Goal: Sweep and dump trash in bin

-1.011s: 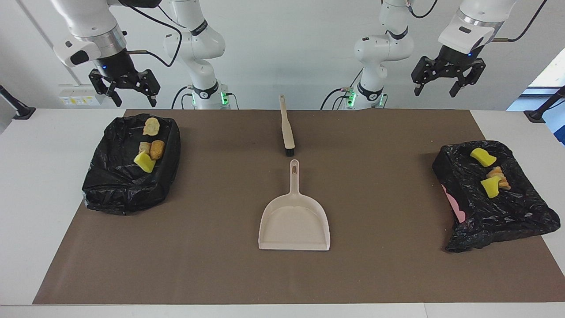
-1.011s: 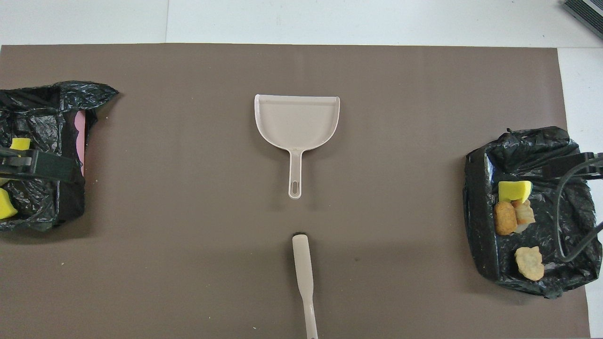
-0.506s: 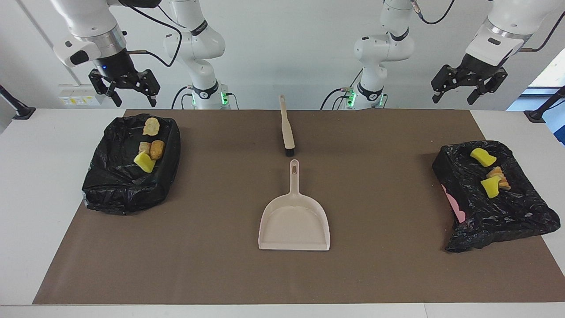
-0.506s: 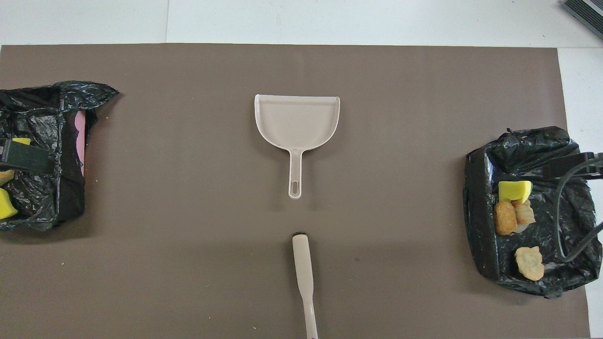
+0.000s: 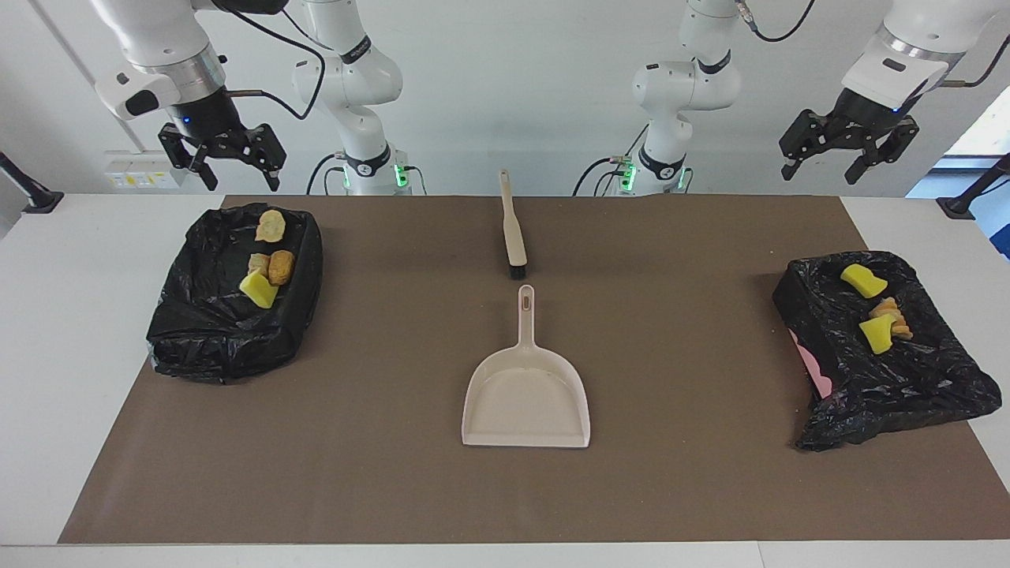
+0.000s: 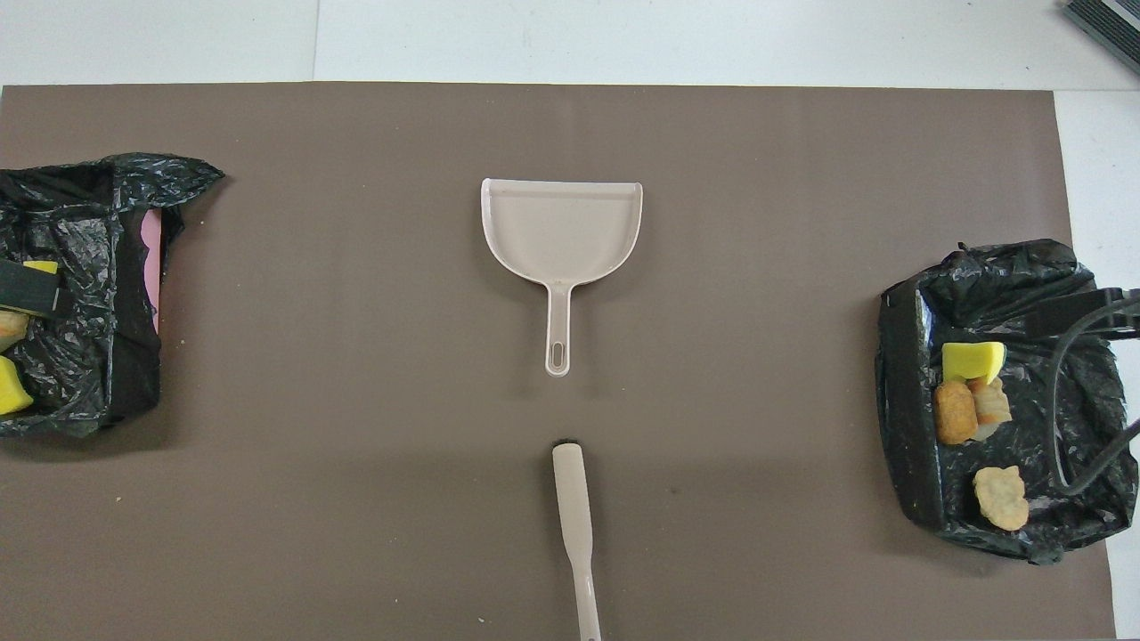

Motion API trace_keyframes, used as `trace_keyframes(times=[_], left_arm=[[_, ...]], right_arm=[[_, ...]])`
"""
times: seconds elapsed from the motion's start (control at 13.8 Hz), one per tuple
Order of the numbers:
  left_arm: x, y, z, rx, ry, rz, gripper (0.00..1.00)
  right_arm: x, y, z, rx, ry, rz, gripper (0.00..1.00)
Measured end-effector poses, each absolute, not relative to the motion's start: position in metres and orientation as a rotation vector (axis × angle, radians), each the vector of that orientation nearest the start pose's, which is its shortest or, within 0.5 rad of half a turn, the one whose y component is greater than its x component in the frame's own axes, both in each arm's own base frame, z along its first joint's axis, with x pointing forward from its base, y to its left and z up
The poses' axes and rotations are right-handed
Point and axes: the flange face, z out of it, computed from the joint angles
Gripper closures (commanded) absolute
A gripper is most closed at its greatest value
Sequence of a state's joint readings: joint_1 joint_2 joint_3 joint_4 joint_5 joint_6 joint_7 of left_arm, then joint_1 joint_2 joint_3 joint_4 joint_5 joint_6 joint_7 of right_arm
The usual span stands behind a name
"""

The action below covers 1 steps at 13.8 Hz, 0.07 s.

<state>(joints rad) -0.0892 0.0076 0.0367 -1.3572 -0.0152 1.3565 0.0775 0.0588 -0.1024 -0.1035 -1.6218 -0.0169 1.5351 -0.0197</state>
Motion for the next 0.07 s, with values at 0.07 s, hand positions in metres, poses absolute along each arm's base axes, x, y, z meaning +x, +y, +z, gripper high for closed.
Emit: trace_keyframes(times=[0.07], left_arm=[[0.5280,-0.0296,0.7018,-3.149,0.210,0.013,0.00]], right_arm=[[0.5181,-0.0282,0.6520,-3.148,0.040,-0.024,0.00]])
